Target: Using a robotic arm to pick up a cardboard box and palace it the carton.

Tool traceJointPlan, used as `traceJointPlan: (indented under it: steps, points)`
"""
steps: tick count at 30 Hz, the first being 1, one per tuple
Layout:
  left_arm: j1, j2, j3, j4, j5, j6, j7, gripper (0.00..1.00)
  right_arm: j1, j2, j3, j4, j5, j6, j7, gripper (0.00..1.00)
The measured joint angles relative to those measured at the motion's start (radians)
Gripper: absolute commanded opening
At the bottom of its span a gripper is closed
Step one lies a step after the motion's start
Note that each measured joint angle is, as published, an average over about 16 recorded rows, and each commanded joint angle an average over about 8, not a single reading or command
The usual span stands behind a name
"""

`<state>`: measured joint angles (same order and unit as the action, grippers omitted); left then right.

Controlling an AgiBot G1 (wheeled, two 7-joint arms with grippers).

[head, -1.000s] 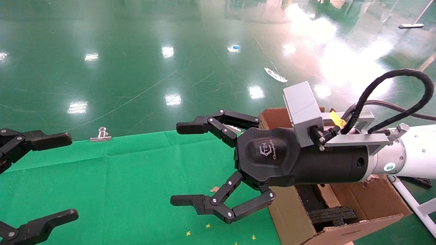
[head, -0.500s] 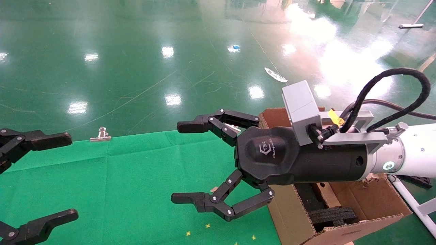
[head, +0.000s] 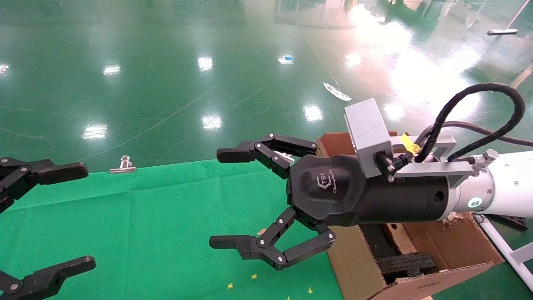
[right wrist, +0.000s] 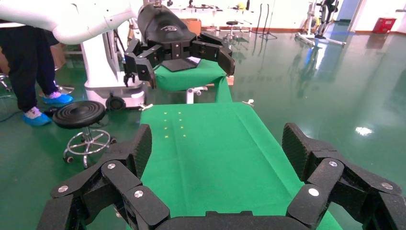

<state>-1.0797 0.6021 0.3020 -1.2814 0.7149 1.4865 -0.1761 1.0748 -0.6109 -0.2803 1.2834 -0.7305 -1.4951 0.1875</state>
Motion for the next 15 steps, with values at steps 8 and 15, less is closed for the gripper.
traceJointPlan:
  steps: [8, 15]
  points:
    - [0.0, 0.0, 0.0, 0.0, 0.0, 0.0, 0.0, 1.0, 0.0, 0.0, -0.001, -0.001, 0.0, 0.0, 0.0, 1.0]
    - [0.0, 0.0, 0.0, 0.0, 0.0, 0.0, 0.0, 1.0, 0.001, 0.0, -0.001, -0.001, 0.0, 0.0, 0.0, 1.0]
